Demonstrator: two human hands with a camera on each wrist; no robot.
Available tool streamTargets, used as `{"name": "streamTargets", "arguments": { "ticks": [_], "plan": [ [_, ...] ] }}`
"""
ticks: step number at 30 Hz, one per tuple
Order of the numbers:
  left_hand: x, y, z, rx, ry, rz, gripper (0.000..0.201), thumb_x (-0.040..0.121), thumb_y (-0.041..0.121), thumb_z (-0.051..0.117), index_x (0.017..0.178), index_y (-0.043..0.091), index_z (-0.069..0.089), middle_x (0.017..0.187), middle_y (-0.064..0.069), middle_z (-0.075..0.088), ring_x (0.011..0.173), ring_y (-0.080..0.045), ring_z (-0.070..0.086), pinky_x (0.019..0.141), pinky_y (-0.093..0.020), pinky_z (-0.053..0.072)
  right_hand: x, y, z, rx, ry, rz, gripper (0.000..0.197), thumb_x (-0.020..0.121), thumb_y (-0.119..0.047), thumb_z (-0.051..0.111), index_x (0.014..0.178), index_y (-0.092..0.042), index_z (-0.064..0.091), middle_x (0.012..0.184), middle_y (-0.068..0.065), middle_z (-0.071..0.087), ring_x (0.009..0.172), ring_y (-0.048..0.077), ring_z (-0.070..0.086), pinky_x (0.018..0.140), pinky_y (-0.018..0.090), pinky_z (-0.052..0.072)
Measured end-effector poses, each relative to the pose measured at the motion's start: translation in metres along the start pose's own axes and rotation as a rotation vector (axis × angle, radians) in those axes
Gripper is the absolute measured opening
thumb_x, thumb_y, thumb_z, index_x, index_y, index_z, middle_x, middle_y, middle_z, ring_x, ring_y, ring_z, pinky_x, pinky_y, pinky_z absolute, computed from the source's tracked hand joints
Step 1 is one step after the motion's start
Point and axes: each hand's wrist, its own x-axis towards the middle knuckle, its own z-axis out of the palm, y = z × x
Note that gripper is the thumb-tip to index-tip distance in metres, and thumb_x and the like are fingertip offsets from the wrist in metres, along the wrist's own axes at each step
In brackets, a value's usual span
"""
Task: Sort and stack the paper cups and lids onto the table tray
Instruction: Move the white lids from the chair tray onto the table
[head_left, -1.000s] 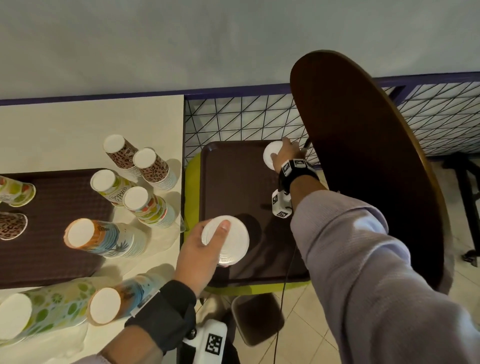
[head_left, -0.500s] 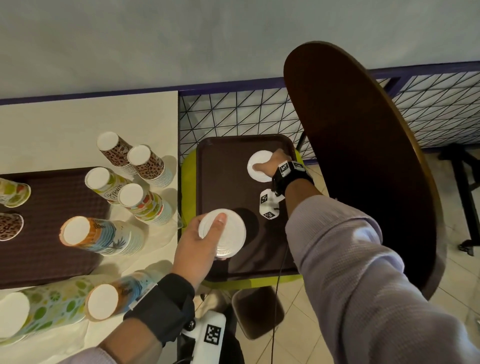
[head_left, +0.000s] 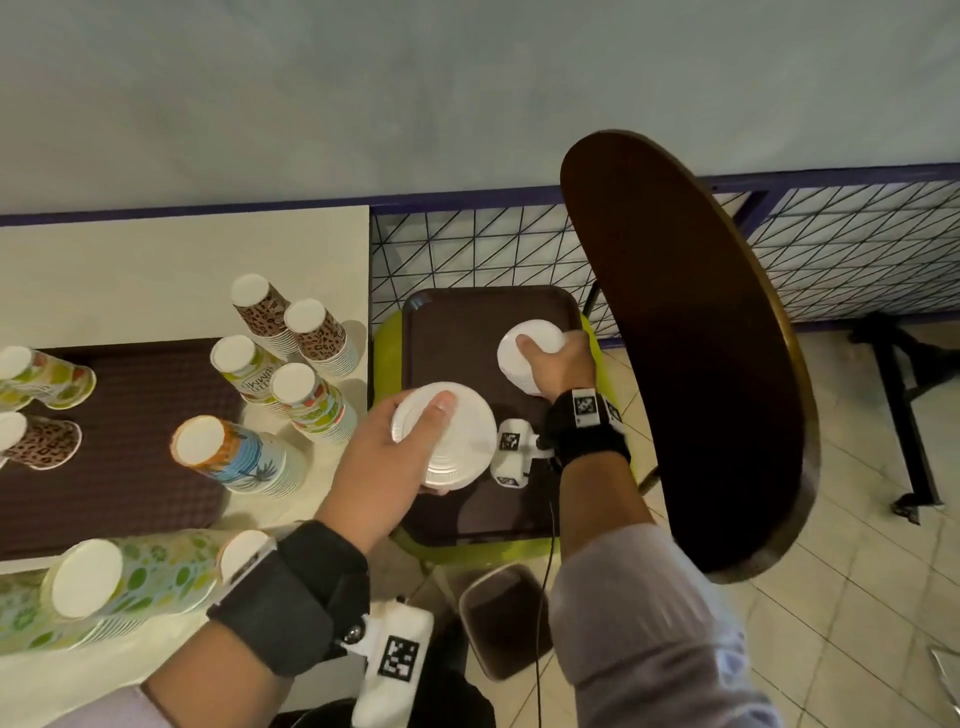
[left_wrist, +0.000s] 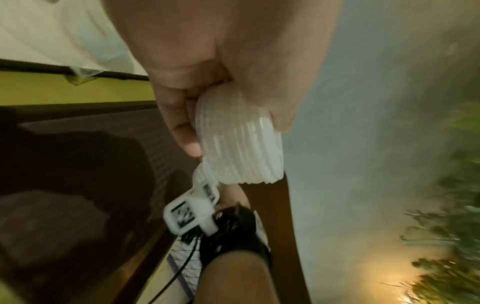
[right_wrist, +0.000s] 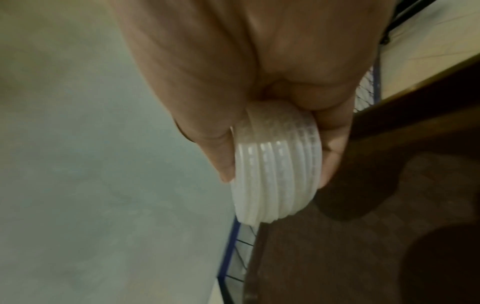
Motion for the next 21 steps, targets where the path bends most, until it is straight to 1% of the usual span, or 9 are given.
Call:
{"name": "streamTargets", "arguments": {
  "ticks": [4, 6, 8, 11, 13, 15, 16, 19, 21],
  "plan": [
    [-0.024, 0.032, -0.032, 0.061, -0.006, 0.097, 0.053, 0.082, 0.068, 0.070, 0.118, 0.029, 0.068, 0.108, 0.003, 0.070, 0.096, -0.015, 0.069, 0.059, -0.023, 0.058, -0.061, -0.018, -0.023, 0.054, 0.051, -0.165, 0.058, 0.087, -0.041, 0.077, 0.129, -0.008, 0.054, 0.123, 0.009, 0.062, 0.115, 0.025, 0.059, 0.090, 0.027, 0.047],
    [-0.035, 0.041, -0.057, 0.117, -0.027, 0.143, 0.059, 0.079, 0.076, 0.067, 0.117, 0.031, 0.071, 0.106, 0.005, 0.073, 0.097, -0.016, 0.069, 0.065, -0.028, 0.059, -0.089, -0.029, -0.033, 0.077, 0.045, -0.236, 0.054, 0.088, -0.042, 0.076, 0.127, -0.012, 0.055, 0.114, 0.000, 0.058, 0.107, 0.020, 0.058, 0.085, 0.027, 0.048],
    [-0.049, 0.051, -0.080, 0.128, -0.031, 0.175, 0.056, 0.079, 0.075, 0.065, 0.114, 0.033, 0.074, 0.102, 0.007, 0.075, 0.093, -0.013, 0.071, 0.070, -0.033, 0.059, -0.114, -0.039, -0.042, 0.096, 0.029, -0.322, 0.051, 0.088, -0.044, 0.075, 0.127, -0.017, 0.055, 0.113, -0.005, 0.057, 0.105, 0.017, 0.058, 0.082, 0.029, 0.052],
    [-0.071, 0.063, -0.115, 0.110, -0.016, 0.196, 0.033, 0.092, 0.059, 0.068, 0.106, 0.031, 0.077, 0.087, 0.007, 0.075, 0.076, -0.009, 0.069, 0.059, -0.025, 0.054, -0.153, -0.055, -0.050, 0.078, -0.047, -0.455, 0.048, 0.090, -0.044, 0.073, 0.128, -0.020, 0.057, 0.117, -0.004, 0.062, 0.106, 0.016, 0.059, 0.076, 0.014, 0.050],
    [-0.084, 0.068, -0.139, 0.082, 0.013, 0.171, 0.033, 0.089, 0.061, 0.070, 0.102, 0.031, 0.078, 0.086, -0.003, 0.075, 0.074, -0.018, 0.070, 0.056, -0.042, 0.059, -0.177, -0.066, -0.052, 0.098, -0.094, -0.532, 0.043, 0.091, -0.041, 0.073, 0.125, -0.021, 0.059, 0.113, -0.007, 0.062, 0.104, 0.013, 0.060, 0.076, 0.012, 0.051],
    [-0.094, 0.072, -0.164, 0.077, 0.037, 0.168, 0.043, 0.084, 0.065, 0.071, 0.107, 0.029, 0.078, 0.100, -0.016, 0.075, 0.081, -0.028, 0.071, 0.066, -0.059, 0.058, -0.200, -0.079, -0.050, 0.151, -0.152, -0.587, 0.038, 0.091, -0.036, 0.074, 0.122, -0.021, 0.059, 0.110, -0.013, 0.062, 0.103, 0.007, 0.061, 0.080, 0.020, 0.056],
    [-0.099, 0.074, -0.176, 0.067, 0.053, 0.172, 0.044, 0.087, 0.062, 0.070, 0.108, 0.025, 0.078, 0.102, -0.020, 0.074, 0.082, -0.029, 0.070, 0.067, -0.059, 0.057, -0.213, -0.085, -0.047, 0.161, -0.186, -0.624, 0.036, 0.091, -0.033, 0.075, 0.121, -0.021, 0.060, 0.110, -0.015, 0.063, 0.102, 0.004, 0.062, 0.080, 0.021, 0.057],
    [-0.115, 0.079, -0.211, 0.035, 0.136, 0.167, 0.041, 0.095, 0.049, 0.063, 0.108, 0.013, 0.076, 0.082, -0.013, 0.074, 0.065, -0.023, 0.068, 0.052, -0.036, 0.052, -0.247, -0.102, -0.031, 0.180, -0.319, -0.730, 0.033, 0.092, -0.027, 0.074, 0.120, -0.014, 0.061, 0.109, -0.006, 0.067, 0.100, 0.004, 0.064, 0.078, 0.019, 0.055],
    [-0.124, 0.077, -0.237, 0.012, 0.205, 0.169, 0.042, 0.094, 0.049, 0.060, 0.109, 0.013, 0.075, 0.080, -0.010, 0.072, 0.063, -0.025, 0.066, 0.049, -0.033, 0.049, -0.270, -0.114, -0.015, 0.223, -0.441, -0.742, 0.029, 0.093, -0.023, 0.073, 0.119, -0.013, 0.063, 0.107, -0.005, 0.069, 0.097, 0.005, 0.066, 0.077, 0.017, 0.054]
  ]
}}
